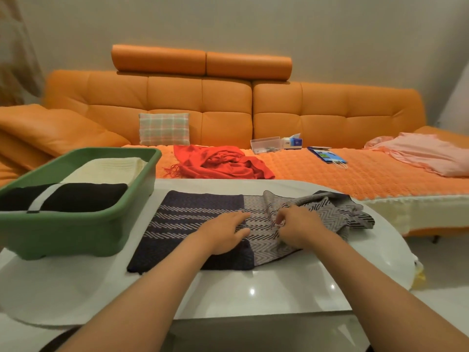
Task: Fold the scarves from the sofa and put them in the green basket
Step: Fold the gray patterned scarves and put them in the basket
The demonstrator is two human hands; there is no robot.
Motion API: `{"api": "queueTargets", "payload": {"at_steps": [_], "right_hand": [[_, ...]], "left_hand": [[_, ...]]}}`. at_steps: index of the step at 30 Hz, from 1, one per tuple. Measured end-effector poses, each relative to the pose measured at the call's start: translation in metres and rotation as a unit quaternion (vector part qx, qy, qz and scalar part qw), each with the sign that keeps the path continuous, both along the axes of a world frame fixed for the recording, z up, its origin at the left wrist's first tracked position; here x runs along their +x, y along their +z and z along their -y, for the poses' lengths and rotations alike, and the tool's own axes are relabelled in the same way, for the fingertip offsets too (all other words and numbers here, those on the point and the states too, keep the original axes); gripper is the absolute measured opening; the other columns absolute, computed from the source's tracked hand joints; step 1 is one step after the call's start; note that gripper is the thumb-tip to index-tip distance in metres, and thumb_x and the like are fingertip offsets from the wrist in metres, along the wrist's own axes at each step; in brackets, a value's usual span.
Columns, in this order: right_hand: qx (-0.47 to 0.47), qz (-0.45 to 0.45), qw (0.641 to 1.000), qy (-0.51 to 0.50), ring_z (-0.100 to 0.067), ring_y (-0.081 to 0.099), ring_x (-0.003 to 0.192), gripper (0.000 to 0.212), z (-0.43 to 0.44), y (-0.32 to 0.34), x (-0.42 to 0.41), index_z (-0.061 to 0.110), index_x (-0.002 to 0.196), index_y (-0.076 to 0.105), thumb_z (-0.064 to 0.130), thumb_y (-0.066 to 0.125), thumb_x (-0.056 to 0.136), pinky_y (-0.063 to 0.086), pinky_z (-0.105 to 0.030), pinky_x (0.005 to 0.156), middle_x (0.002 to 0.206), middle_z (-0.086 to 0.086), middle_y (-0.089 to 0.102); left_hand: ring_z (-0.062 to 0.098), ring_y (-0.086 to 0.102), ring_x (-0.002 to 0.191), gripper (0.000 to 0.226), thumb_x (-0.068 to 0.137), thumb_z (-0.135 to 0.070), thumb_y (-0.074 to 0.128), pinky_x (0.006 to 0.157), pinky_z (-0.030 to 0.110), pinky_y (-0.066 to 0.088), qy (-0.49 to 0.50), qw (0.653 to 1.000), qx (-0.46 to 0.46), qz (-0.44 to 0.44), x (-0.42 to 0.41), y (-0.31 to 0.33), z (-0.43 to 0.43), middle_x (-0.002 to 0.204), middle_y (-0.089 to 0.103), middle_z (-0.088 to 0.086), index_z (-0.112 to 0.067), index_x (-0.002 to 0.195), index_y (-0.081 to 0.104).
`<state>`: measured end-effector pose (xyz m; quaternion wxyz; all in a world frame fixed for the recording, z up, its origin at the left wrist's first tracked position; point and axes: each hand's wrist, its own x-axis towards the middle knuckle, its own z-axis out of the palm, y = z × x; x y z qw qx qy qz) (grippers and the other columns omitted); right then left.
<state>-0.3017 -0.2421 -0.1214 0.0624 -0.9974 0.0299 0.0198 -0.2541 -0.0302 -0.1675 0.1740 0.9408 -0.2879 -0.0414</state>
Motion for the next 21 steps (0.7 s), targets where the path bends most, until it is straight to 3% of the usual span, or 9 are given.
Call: {"api": "queueTargets", "payload": {"at_steps": [3, 6, 10, 12, 15, 18, 21], "right_hand": [[0.034, -0.031, 0.999, 0.002, -0.024, 0.056, 0.115, 0.032, 0.016, -0.009, 0.002, 0.035, 0.112, 0.061, 0.026, 0.058, 0.081, 0.041, -0.044, 0.104, 0.121, 0.001, 0.06], [0.094, -0.046, 0.994, 0.024, -0.024, 0.053, 0.118, 0.047, 0.03, -0.012, 0.002, 0.03, 0.131, 0.054, 0.024, 0.059, 0.084, 0.044, -0.04, 0.102, 0.135, 0.0, 0.045], [0.098, 0.01, 0.995, 0.031, -0.021, 0.052, 0.122, 0.046, 0.048, -0.007, 0.004, 0.029, 0.133, 0.055, 0.03, 0.065, 0.088, 0.041, -0.036, 0.104, 0.138, 0.002, 0.046], [0.052, 0.063, 0.997, -0.001, -0.022, 0.046, 0.131, 0.048, 0.059, -0.006, 0.004, 0.032, 0.133, 0.054, 0.026, 0.06, 0.086, 0.035, -0.043, 0.111, 0.143, 0.001, 0.046], [0.046, 0.062, 0.994, -0.073, -0.027, 0.023, 0.145, 0.066, 0.081, -0.007, 0.002, 0.033, 0.146, 0.038, 0.022, 0.057, 0.083, 0.024, -0.054, 0.115, 0.157, -0.004, 0.026], [0.049, 0.012, 0.988, -0.147, -0.035, 0.0, 0.151, 0.093, 0.103, -0.011, -0.002, 0.03, 0.156, 0.009, 0.033, 0.064, 0.081, 0.015, -0.063, 0.116, 0.165, -0.009, -0.003], [0.055, -0.031, 0.982, -0.179, -0.039, 0.006, 0.151, 0.116, 0.121, -0.02, -0.003, 0.028, 0.158, -0.001, 0.064, 0.071, 0.074, 0.02, -0.061, 0.115, 0.165, -0.014, -0.003]], "left_hand": [[0.018, 0.005, 0.152, 0.064, 0.1, -0.061, 0.026, 0.123, 0.045, 0.01, 0.007, 0.995, 0.101, -0.025, 0.009, -0.012, 0.012, 0.166, 0.007, -0.002, -0.039, 0.157, 0.006], [0.023, -0.006, 0.153, 0.069, 0.097, -0.069, 0.018, 0.122, 0.049, 0.003, 0.071, 0.982, 0.176, -0.025, 0.019, -0.018, 0.004, 0.166, -0.006, -0.004, -0.04, 0.156, -0.002], [0.029, 0.0, 0.152, 0.07, 0.096, -0.066, 0.02, 0.121, 0.054, 0.004, 0.154, 0.964, 0.213, -0.035, 0.029, -0.012, -0.009, 0.166, -0.002, 0.0, -0.036, 0.157, 0.004], [0.03, 0.011, 0.15, 0.065, 0.097, -0.057, 0.026, 0.12, 0.053, 0.008, 0.165, 0.959, 0.231, 0.008, 0.029, -0.006, -0.004, 0.165, 0.014, 0.005, -0.029, 0.156, 0.019], [0.026, 0.037, 0.137, 0.051, 0.095, -0.037, 0.037, 0.112, 0.046, 0.027, 0.145, 0.974, 0.149, 0.09, 0.025, 0.004, 0.02, 0.151, 0.042, 0.003, -0.023, 0.144, 0.042], [0.021, 0.048, 0.128, 0.042, 0.095, -0.035, 0.046, 0.104, 0.038, 0.037, 0.063, 0.991, 0.021, 0.115, 0.013, 0.011, 0.06, 0.139, 0.055, -0.003, -0.028, 0.136, 0.053], [0.016, 0.051, 0.12, 0.037, 0.091, -0.044, 0.055, 0.097, 0.034, 0.043, -0.021, 0.993, -0.016, 0.118, -0.001, 0.011, 0.109, 0.127, 0.058, -0.007, -0.032, 0.127, 0.059]]}}
